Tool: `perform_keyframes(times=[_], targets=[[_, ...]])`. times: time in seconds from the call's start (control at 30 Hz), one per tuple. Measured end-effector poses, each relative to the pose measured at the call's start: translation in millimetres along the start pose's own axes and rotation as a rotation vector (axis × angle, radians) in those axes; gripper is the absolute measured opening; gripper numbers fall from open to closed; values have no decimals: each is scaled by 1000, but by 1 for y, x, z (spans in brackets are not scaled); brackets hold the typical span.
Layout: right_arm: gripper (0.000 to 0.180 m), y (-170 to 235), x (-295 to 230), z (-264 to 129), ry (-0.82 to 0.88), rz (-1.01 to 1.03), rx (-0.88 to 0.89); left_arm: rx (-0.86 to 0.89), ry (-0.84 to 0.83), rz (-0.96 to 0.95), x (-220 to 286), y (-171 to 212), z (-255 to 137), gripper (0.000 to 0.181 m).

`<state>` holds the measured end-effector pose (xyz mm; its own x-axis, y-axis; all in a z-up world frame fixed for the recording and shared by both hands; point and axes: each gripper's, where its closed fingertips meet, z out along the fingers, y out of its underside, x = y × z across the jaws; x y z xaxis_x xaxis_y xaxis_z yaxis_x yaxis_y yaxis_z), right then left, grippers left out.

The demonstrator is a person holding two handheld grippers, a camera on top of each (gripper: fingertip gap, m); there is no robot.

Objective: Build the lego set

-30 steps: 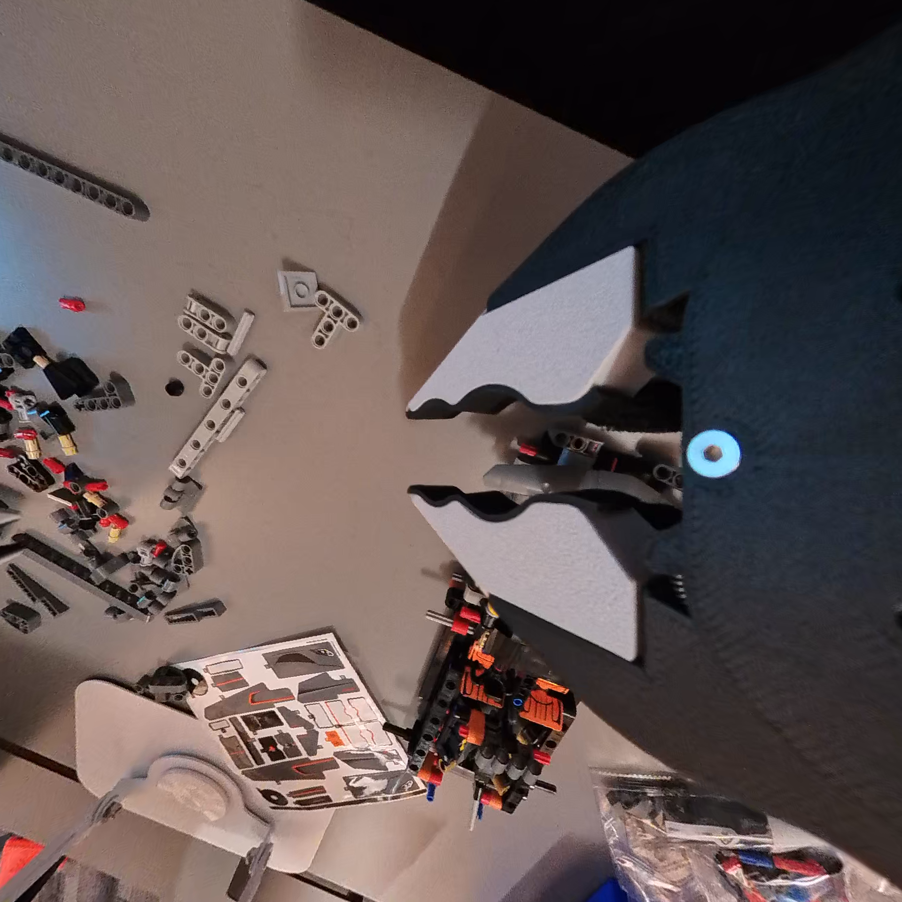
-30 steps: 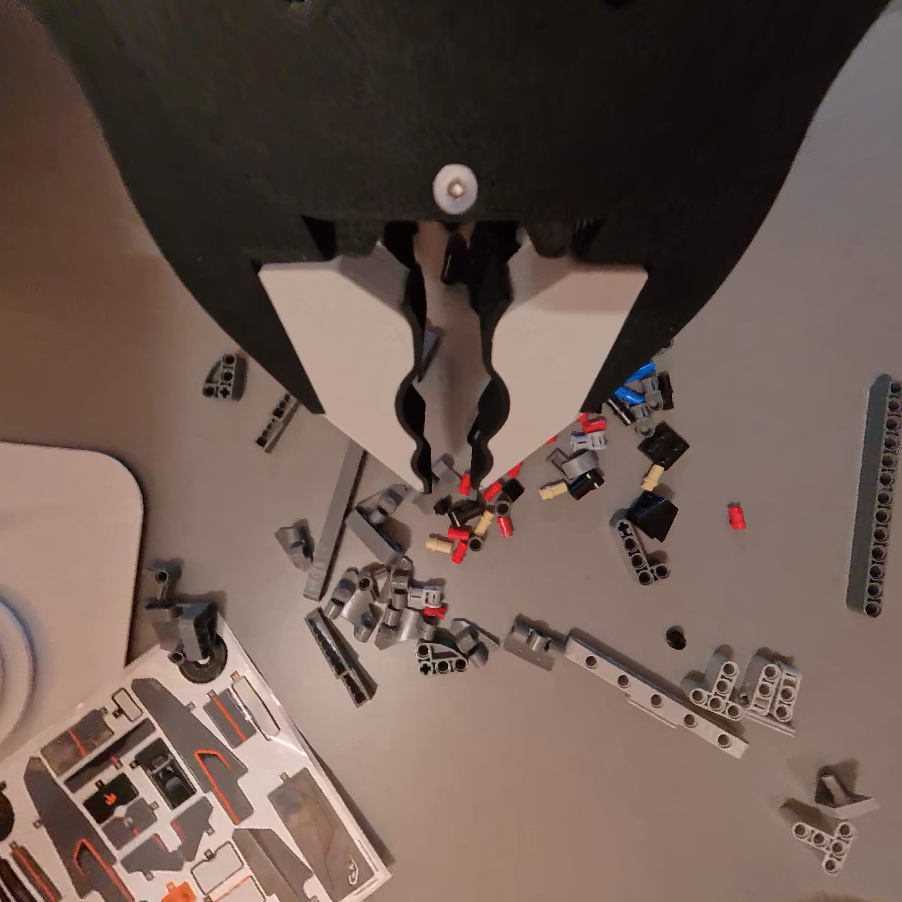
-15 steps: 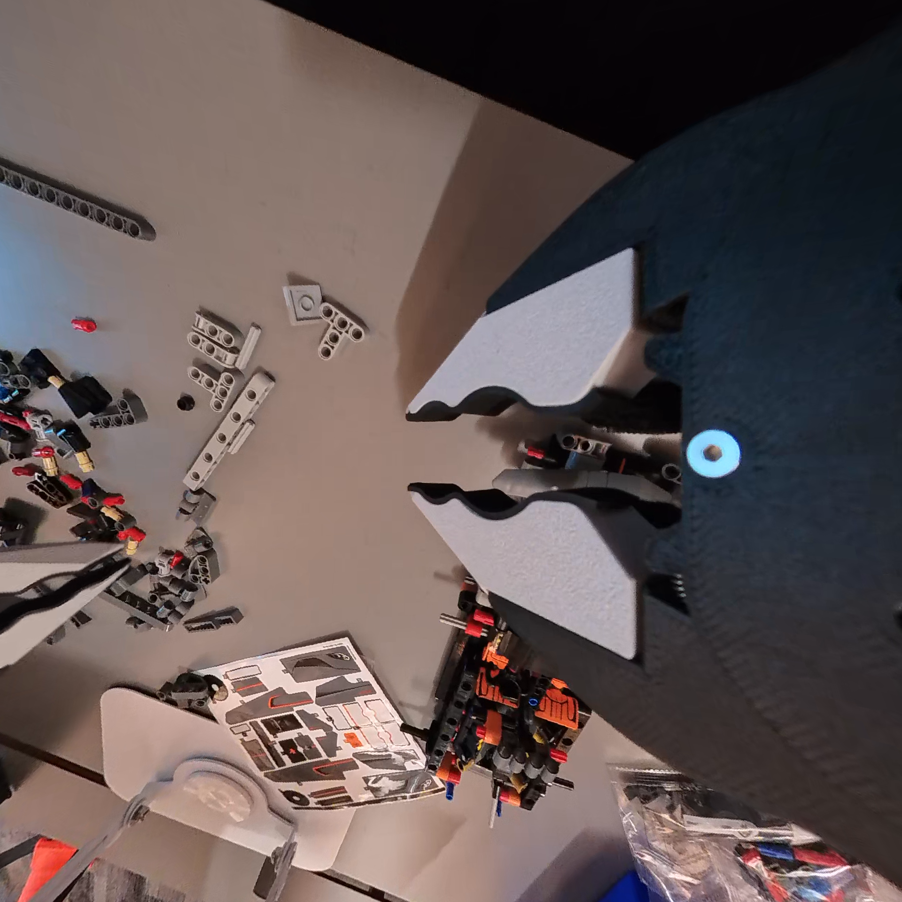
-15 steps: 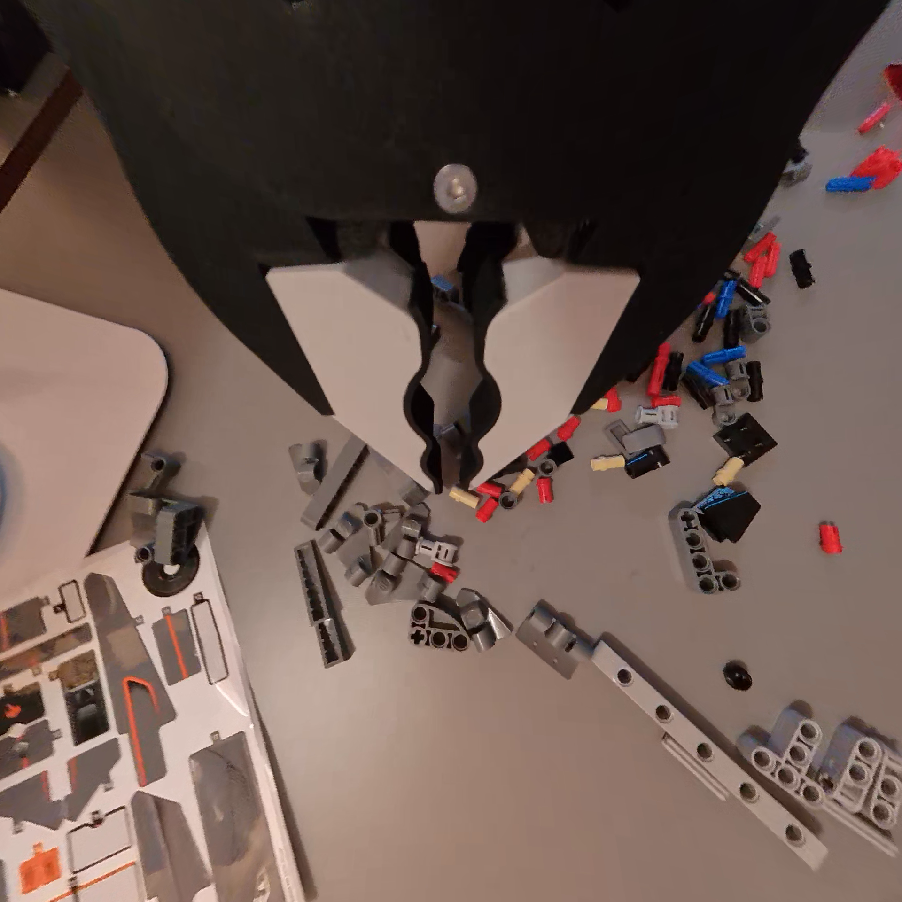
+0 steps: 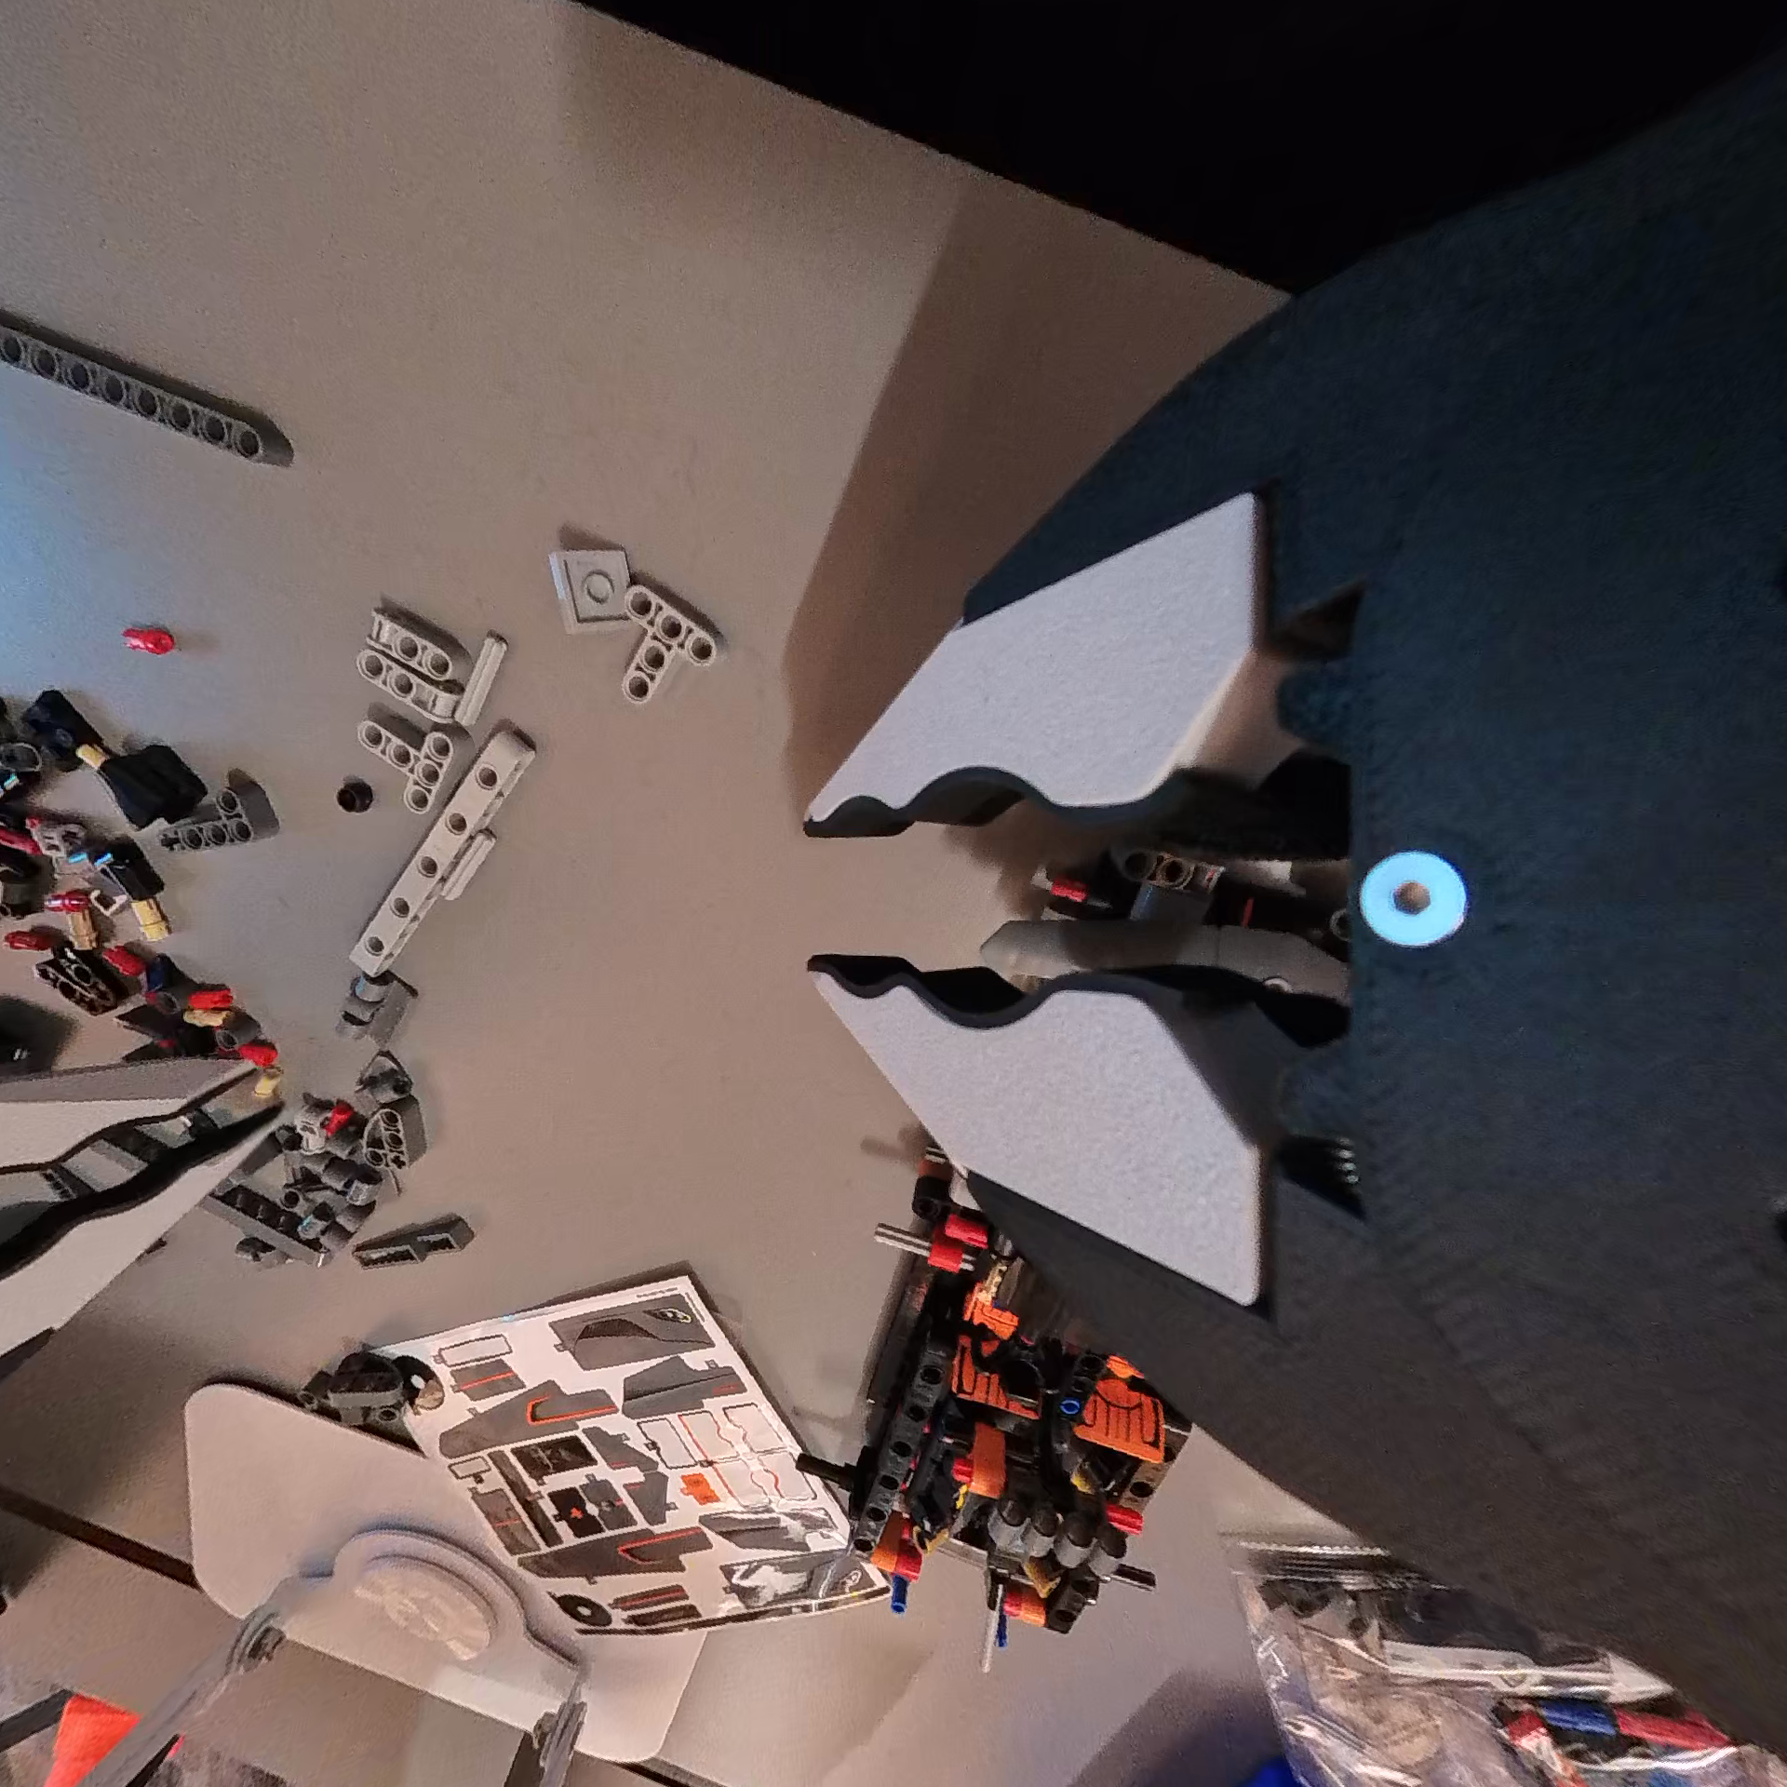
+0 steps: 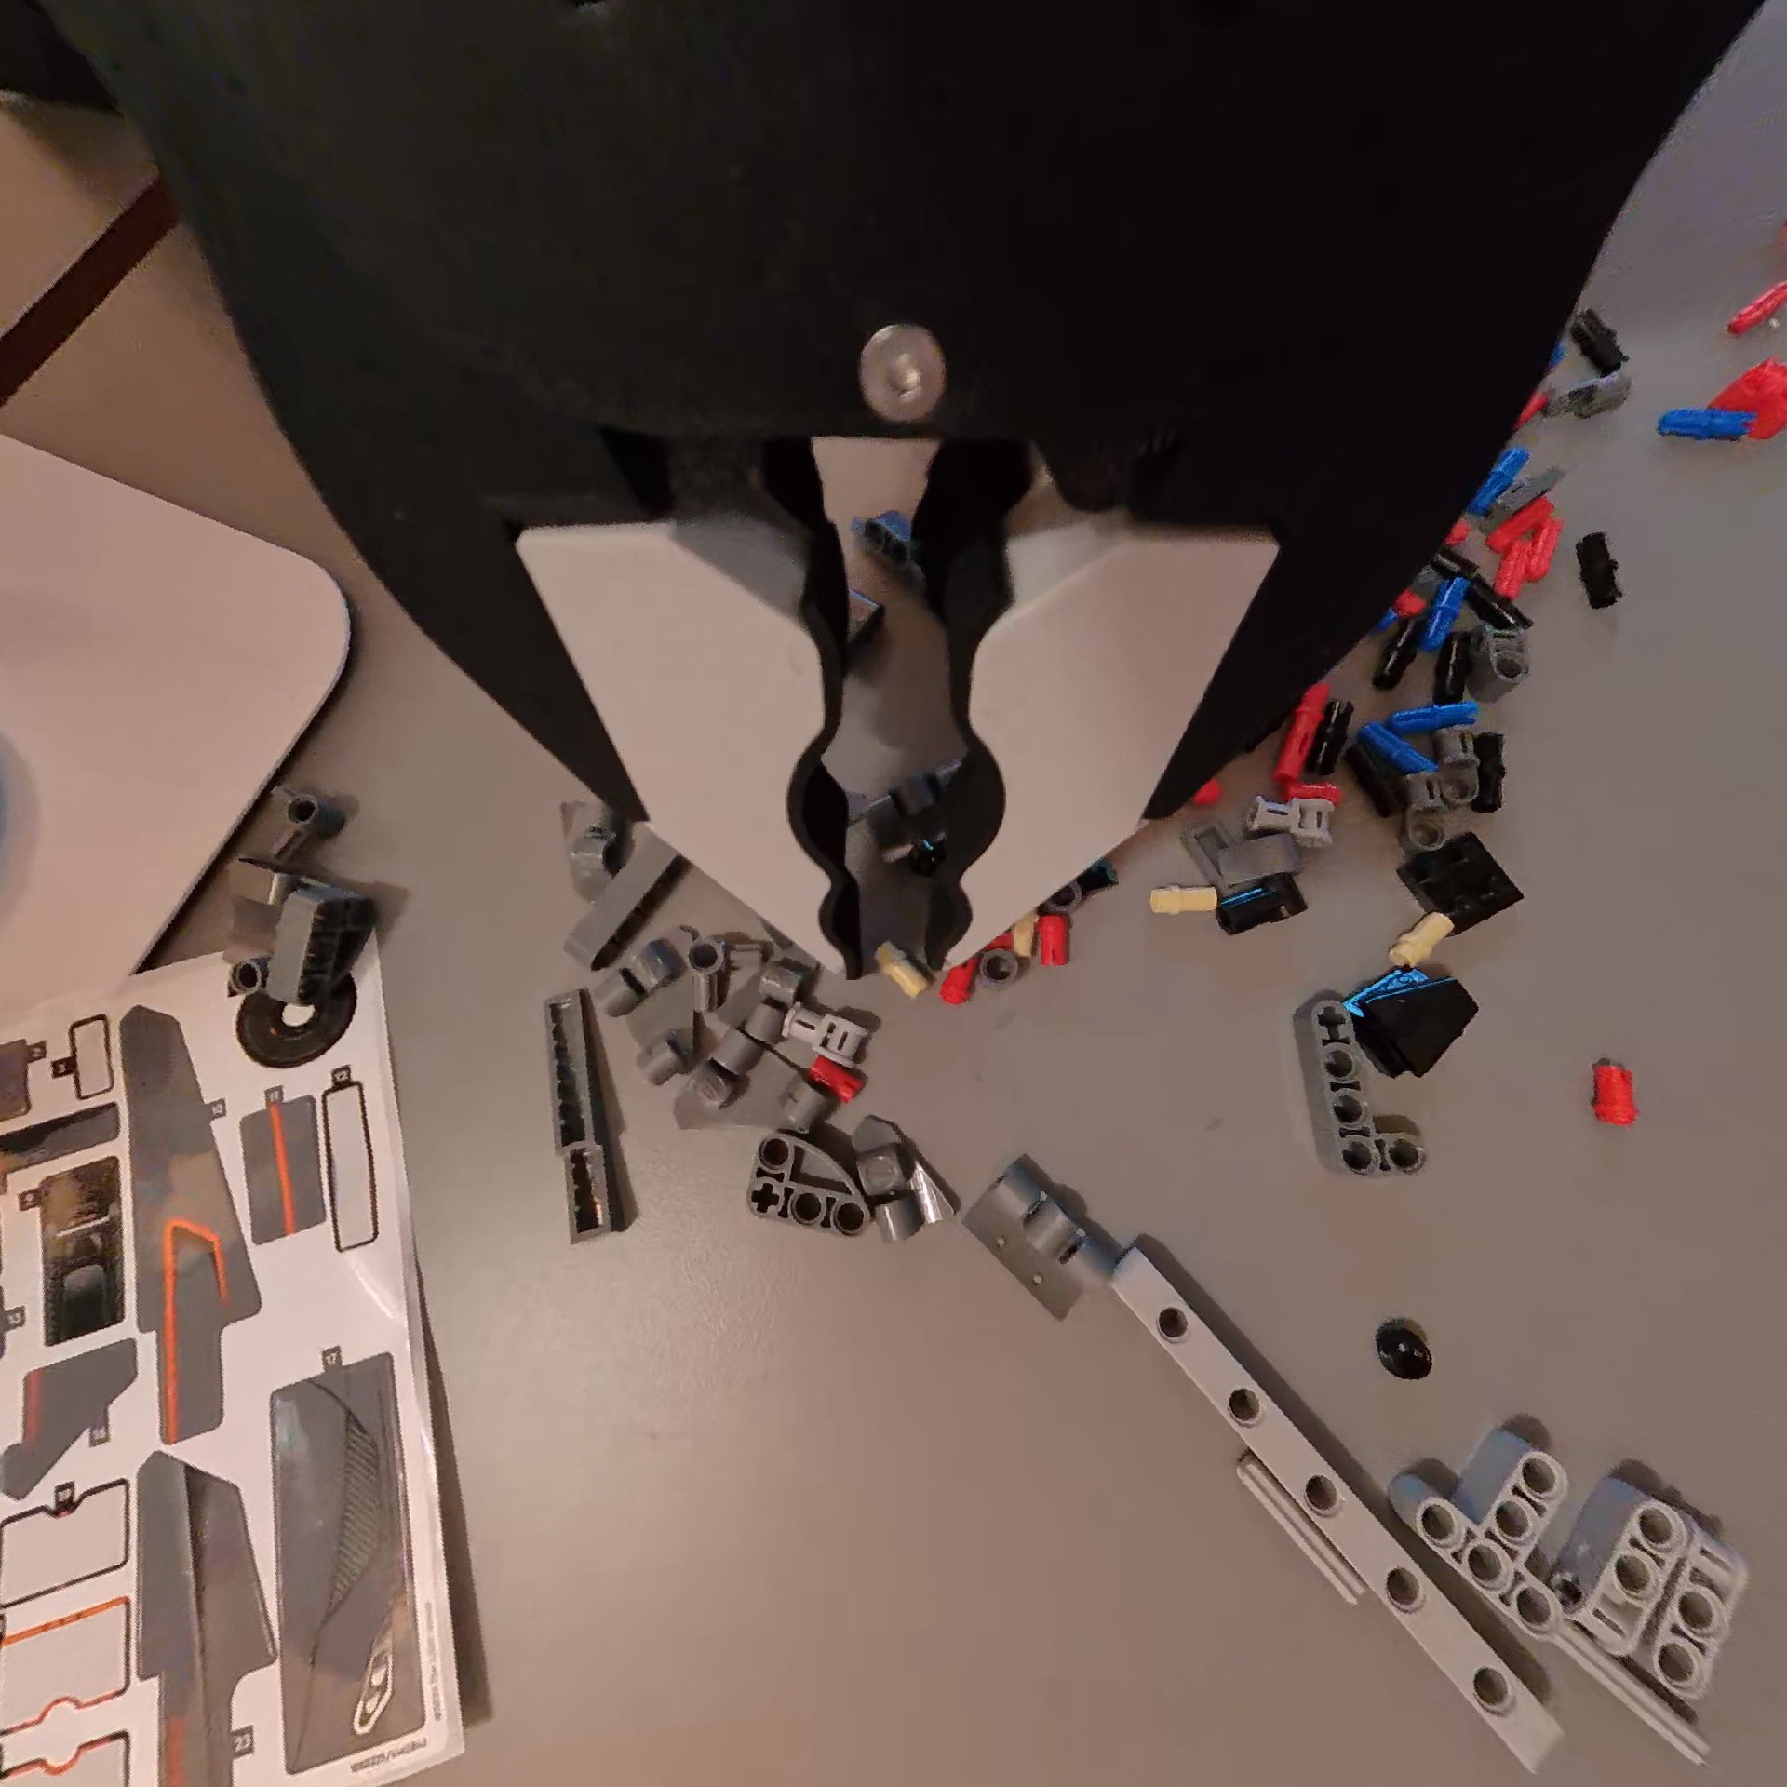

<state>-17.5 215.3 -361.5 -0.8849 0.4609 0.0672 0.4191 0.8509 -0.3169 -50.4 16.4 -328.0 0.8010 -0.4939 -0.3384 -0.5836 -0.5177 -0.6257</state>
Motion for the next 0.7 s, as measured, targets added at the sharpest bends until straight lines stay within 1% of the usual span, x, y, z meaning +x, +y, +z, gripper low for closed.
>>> perform_keyframes(times=[0.17, 0.47, 0.57, 0.7], targets=[[7, 1, 0, 0, 2, -37, -37, -4, -2, -1, -1, 1, 0, 22], [1, 0, -1, 0, -28, 50, 20, 7, -9, -2, -1, -3, 0, 22], [1, -1, -2, -9, -6, 110, 63, 53, -34, -11, -6, -17, -2, 24], [2, -26, -18, -36, -44, 222, 235, 178, -98, 27, -18, -57, -2, 30]])
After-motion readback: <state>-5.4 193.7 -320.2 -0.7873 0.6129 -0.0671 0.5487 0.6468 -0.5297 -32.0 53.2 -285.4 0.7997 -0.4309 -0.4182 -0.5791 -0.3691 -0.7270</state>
